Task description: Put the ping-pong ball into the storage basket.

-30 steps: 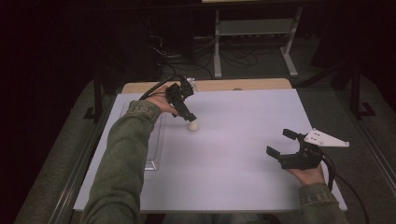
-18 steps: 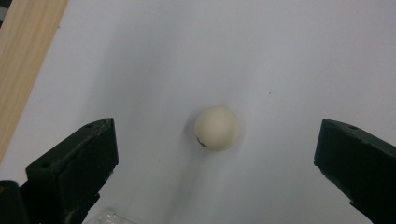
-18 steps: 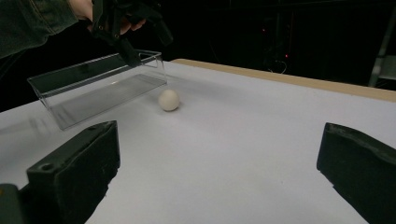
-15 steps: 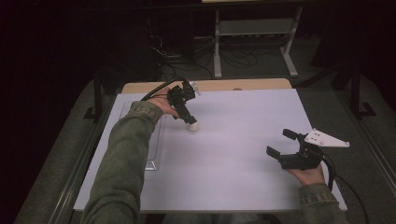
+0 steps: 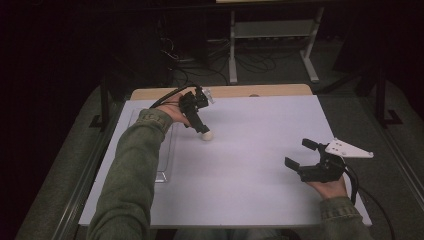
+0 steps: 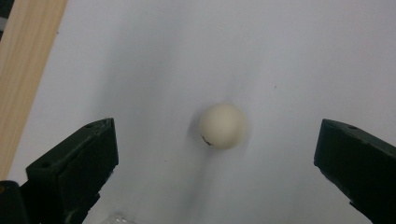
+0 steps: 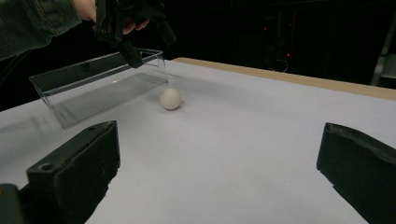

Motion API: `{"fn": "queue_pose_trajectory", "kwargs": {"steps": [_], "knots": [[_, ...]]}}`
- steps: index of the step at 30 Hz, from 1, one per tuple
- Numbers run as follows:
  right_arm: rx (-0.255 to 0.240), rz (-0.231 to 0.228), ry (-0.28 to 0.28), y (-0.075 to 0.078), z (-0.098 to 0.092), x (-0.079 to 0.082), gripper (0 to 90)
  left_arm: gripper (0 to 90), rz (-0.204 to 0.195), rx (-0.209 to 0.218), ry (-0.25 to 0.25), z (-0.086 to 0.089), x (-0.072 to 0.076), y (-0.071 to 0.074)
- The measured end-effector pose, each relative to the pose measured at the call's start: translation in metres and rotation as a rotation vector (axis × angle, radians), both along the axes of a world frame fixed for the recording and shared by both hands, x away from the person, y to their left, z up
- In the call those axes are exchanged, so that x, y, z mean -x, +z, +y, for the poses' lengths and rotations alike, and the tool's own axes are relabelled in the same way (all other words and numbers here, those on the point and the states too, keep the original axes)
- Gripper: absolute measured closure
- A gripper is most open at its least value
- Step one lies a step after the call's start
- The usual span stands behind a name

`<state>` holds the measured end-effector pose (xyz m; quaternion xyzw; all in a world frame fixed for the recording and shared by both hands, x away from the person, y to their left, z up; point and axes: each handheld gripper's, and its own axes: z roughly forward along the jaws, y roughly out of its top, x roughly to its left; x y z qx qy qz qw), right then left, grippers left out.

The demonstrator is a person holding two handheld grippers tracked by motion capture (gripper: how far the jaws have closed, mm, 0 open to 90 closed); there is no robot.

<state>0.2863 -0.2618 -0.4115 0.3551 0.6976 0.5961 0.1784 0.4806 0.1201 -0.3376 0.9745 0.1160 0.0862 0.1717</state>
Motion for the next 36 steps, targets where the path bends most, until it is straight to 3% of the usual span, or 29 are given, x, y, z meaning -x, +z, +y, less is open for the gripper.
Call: {"fn": "queue_pose_trajectory", "kwargs": {"steps": [13,36], "knots": [[0.002,-0.003,0.003,0.000,0.001,-0.001,0.0,0.0,0.027,-0.035,-0.036,-0.005,0.000,-0.013],[-0.015,-0.002,-0.010,0.001,-0.002,-0.001,0.0,0.0,0.059,-0.085,-0.045,-0.012,-0.005,-0.038]]}}
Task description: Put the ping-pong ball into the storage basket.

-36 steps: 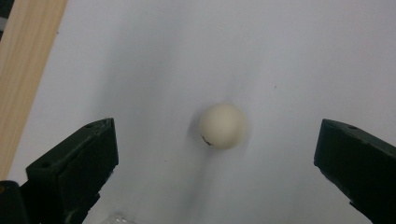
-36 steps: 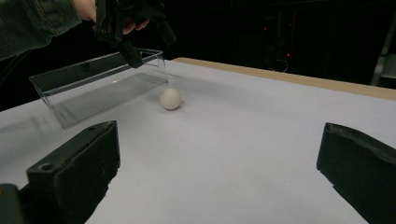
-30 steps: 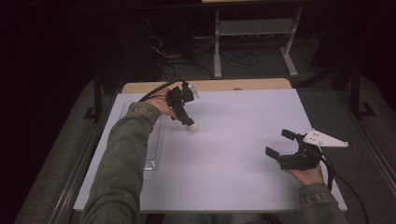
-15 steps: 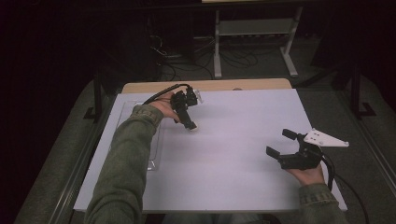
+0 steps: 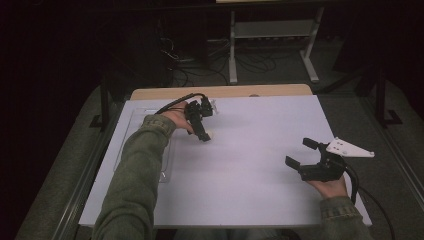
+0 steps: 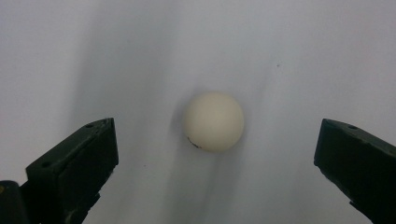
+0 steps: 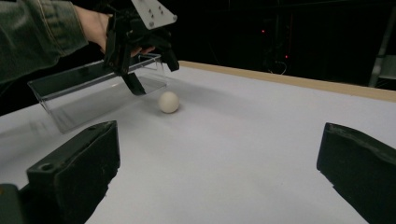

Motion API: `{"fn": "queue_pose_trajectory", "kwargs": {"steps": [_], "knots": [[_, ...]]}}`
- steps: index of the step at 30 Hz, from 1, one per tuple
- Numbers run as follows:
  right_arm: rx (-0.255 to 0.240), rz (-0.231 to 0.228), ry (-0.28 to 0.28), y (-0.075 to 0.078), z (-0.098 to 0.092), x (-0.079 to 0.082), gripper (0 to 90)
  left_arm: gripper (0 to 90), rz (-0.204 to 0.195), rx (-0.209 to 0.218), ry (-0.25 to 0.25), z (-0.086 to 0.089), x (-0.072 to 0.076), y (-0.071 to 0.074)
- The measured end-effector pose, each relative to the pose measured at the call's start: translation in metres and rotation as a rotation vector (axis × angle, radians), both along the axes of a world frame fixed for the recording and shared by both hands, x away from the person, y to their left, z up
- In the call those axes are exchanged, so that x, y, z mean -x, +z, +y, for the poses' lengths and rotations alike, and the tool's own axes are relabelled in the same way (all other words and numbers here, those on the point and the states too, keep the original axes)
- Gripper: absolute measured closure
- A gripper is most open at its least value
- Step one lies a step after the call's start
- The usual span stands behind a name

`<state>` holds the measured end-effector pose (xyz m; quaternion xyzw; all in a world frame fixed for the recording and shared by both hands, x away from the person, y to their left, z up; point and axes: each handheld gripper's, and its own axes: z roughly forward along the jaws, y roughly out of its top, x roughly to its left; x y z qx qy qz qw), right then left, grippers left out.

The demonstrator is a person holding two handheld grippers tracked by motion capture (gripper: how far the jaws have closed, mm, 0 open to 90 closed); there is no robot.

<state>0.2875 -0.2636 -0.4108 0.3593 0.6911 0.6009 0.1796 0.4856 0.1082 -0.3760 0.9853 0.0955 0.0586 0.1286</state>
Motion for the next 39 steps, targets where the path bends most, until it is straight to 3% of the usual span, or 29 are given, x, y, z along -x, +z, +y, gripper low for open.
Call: {"fn": "queue_pose_trajectory", "kwargs": {"steps": [4,6,10,14,17,26,33,36,39], "knots": [[-0.014,-0.004,-0.006,0.001,-0.002,0.000,0.0,0.0,0.001,-0.002,-0.007,-0.002,0.000,-0.003],[-0.013,0.001,-0.005,0.000,-0.002,0.000,0.0,0.0,-0.019,0.001,-0.014,-0.003,0.001,-0.005],[-0.008,0.000,-0.002,0.001,-0.001,-0.001,0.0,4.0,-0.014,-0.011,-0.036,-0.002,0.003,-0.011],[-0.010,0.001,-0.002,0.001,0.000,-0.001,0.0,6.3,-0.017,0.007,-0.032,-0.001,0.004,-0.013],[-0.010,0.003,-0.002,0.000,-0.001,-0.001,0.0,7.7,-0.008,-0.013,-0.050,-0.001,0.004,-0.015],[-0.013,0.004,-0.001,0.001,0.000,-0.002,0.0,19.7,0.024,-0.017,-0.076,-0.002,0.003,-0.021],[-0.019,0.000,-0.008,0.001,-0.001,-0.003,0.0,29.2,0.025,-0.039,-0.079,-0.001,0.003,-0.024],[-0.021,0.001,-0.008,0.001,-0.001,-0.003,0.0,32.9,-0.005,-0.039,-0.069,-0.001,0.003,-0.023],[-0.019,0.001,-0.006,0.002,0.000,-0.002,0.0,36.2,0.000,-0.034,-0.063,0.000,0.002,-0.023]]}}
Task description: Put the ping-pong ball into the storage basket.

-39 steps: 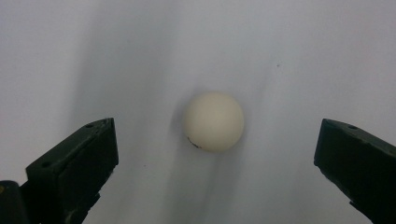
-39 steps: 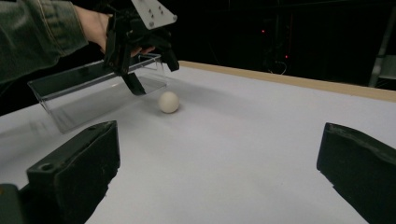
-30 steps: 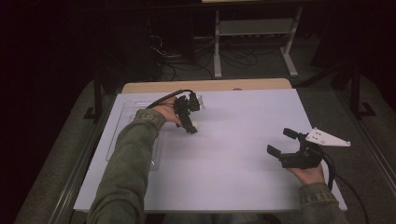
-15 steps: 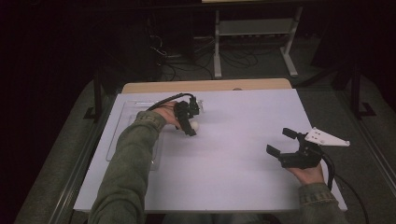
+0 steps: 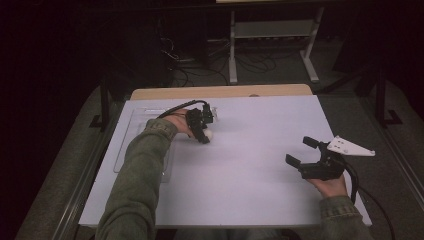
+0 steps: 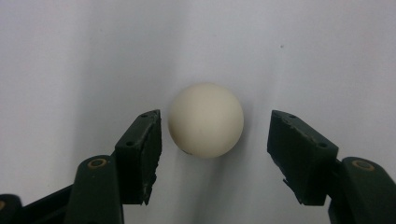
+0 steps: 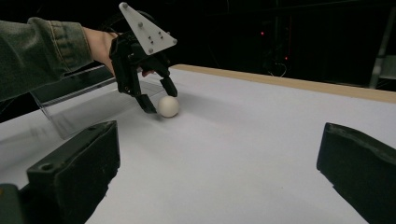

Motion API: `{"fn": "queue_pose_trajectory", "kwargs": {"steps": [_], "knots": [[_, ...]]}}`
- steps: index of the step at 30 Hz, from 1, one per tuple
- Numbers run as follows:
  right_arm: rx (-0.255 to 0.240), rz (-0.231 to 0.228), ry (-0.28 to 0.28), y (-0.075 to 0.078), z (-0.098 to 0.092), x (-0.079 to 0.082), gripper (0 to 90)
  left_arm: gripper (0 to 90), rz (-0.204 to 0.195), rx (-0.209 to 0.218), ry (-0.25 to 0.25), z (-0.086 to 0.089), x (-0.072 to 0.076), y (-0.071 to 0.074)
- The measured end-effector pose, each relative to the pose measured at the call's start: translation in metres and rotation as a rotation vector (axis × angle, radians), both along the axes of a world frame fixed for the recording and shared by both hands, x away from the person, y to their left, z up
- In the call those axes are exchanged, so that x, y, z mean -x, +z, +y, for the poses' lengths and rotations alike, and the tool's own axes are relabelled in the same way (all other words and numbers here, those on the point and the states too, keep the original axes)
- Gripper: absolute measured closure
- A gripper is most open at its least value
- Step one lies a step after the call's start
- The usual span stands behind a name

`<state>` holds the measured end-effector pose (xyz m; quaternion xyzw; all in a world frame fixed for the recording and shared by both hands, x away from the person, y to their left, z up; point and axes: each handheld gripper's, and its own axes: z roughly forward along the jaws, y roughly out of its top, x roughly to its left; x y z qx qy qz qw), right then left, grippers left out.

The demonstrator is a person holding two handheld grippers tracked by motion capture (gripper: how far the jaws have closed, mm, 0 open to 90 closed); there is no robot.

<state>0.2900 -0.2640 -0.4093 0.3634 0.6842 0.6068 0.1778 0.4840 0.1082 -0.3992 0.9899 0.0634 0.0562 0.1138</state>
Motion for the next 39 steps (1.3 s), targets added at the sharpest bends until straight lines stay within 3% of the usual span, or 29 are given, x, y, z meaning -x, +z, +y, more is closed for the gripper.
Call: {"fn": "queue_pose_trajectory", "kwargs": {"steps": [9,22,39], "knots": [[-0.001,0.002,0.002,0.0002,0.0000,0.0001,0.0,39.6,0.003,0.018,0.004,-0.0024,-0.0024,-0.0022],[0.000,-0.001,0.007,0.0001,0.0008,0.0002,0.0,49.8,-0.001,-0.009,-0.003,-0.0041,-0.0024,-0.0069],[0.000,0.001,0.007,0.0000,0.0010,0.0004,0.0,50.5,-0.001,-0.013,0.002,-0.0011,-0.0045,-0.0064]]}}
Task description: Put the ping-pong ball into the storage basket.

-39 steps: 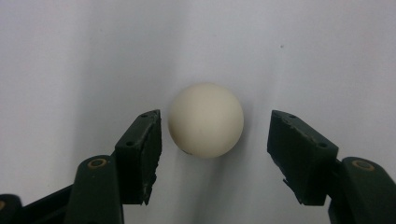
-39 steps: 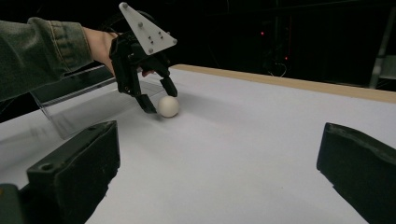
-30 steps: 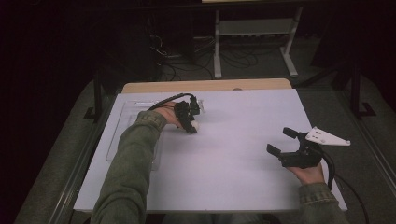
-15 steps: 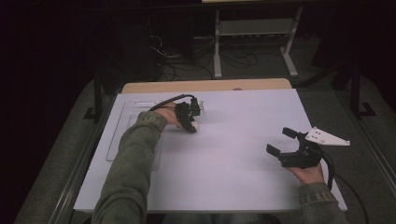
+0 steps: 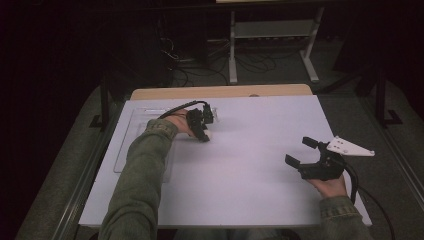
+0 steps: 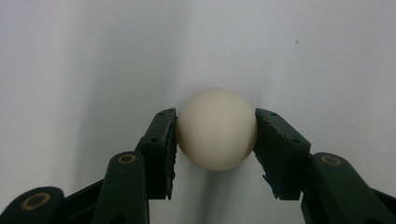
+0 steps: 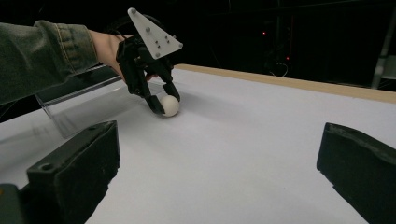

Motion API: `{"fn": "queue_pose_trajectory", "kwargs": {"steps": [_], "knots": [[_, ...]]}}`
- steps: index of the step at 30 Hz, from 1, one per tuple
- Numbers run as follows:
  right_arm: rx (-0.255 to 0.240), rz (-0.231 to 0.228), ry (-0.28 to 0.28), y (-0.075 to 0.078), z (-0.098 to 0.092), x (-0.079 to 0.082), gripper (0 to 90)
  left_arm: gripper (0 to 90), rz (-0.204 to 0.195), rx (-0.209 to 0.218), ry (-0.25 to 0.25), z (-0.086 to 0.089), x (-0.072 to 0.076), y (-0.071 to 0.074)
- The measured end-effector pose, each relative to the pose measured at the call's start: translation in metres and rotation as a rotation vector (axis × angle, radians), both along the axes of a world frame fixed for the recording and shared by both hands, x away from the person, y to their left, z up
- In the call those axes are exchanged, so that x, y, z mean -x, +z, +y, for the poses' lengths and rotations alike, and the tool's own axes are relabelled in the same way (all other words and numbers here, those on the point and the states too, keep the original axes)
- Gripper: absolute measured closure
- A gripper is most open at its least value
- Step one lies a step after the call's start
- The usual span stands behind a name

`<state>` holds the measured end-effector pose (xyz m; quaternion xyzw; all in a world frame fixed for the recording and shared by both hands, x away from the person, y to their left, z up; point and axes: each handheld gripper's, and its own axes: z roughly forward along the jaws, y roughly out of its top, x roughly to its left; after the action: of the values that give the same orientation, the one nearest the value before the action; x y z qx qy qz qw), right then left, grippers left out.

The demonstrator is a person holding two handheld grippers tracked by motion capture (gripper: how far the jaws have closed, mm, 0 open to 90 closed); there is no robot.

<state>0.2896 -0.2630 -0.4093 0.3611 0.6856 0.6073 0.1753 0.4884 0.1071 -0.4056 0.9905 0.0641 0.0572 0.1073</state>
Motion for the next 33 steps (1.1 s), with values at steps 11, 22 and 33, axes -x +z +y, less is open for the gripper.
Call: {"fn": "queue_pose_trajectory", "kwargs": {"steps": [11,22,33], "knots": [[-0.002,0.001,-0.006,0.000,-0.001,0.000,0.0,50.6,-0.006,0.012,0.001,0.007,0.002,0.013],[0.004,0.002,0.000,0.000,0.002,0.001,0.0,50.6,-0.018,0.022,-0.005,0.010,0.008,0.027],[0.003,0.004,0.000,-0.001,0.002,0.000,0.0,50.6,-0.020,0.027,-0.007,0.018,0.013,0.040]]}}
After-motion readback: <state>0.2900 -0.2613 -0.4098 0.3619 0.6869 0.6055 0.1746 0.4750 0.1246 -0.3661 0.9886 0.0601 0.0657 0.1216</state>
